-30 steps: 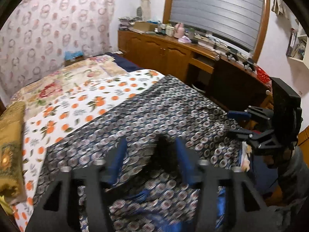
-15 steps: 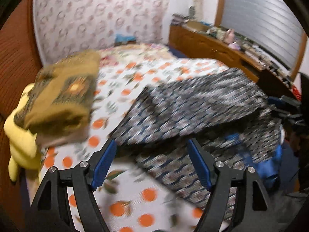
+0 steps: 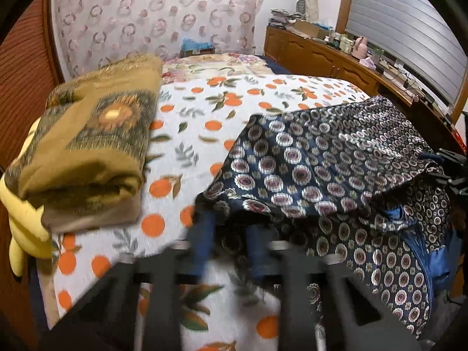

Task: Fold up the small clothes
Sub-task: 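Grasp the shirt with both tools and lift it up, then open the left tool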

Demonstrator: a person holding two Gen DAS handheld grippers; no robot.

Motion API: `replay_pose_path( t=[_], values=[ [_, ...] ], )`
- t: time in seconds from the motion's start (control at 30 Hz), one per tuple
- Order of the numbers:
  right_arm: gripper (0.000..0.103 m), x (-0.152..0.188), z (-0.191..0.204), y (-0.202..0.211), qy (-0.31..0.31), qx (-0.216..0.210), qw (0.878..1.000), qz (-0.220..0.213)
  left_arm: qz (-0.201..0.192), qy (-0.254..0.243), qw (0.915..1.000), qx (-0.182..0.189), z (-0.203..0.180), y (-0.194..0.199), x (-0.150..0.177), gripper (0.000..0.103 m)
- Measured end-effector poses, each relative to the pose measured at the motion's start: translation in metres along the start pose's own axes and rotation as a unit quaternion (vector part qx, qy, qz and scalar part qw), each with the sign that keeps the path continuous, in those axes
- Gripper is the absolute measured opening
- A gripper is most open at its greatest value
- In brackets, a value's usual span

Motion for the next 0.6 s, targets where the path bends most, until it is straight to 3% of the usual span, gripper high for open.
replay_pose_path(
  t=[0.07, 0.13, 0.2, 0.3, 0.5, 0.6],
  values=[
    [0.057, 0.0, -0.002, -0.011, -0.001, -0.01, 1.0, 0.004, -0.012, -0.005, 0.9999, 0.003, -0.003, 0.005, -0.009, 0.003],
    [0.022, -0.001, -0.001, -0.017, 0.0, -0.024, 1.0, 0.003, -0.033, -0.009, 0.9994, 0.002, -0.009, 0.015, -0.023, 0.003],
    [0.005, -0.002, 0.0, -0.016, 0.002, -0.032, 0.999, -0.009, -0.051, -0.01, 0.9986, 0.008, -0.016, 0.024, -0.038, 0.002],
    [0.002, -0.002, 0.003, 0.001, 0.002, -0.042, 0.998, -0.047, -0.082, -0.015, 0.9963, 0.019, -0.032, 0.041, -0.066, 0.002],
    [0.001, 0.005, -0.002, 0.053, -0.016, -0.021, 0.992, -0.121, -0.121, -0.031, 0.9901, 0.064, -0.076, 0.064, -0.117, 0.002],
    [0.001, 0.02, -0.009, 0.076, -0.032, -0.005, 0.99, -0.137, -0.137, -0.045, 0.9862, 0.081, -0.103, 0.073, -0.138, 0.002]
  ],
)
Point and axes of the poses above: each gripper's, at about its wrist camera, not at the fingertips, and y roughly against the way its jaws point, z to its left, x to its underside, the point moved 3 cm from there along -y, roughly the way its jaws point, and after that the axes turned 11 degrees about -x, right-handed, at the moved point
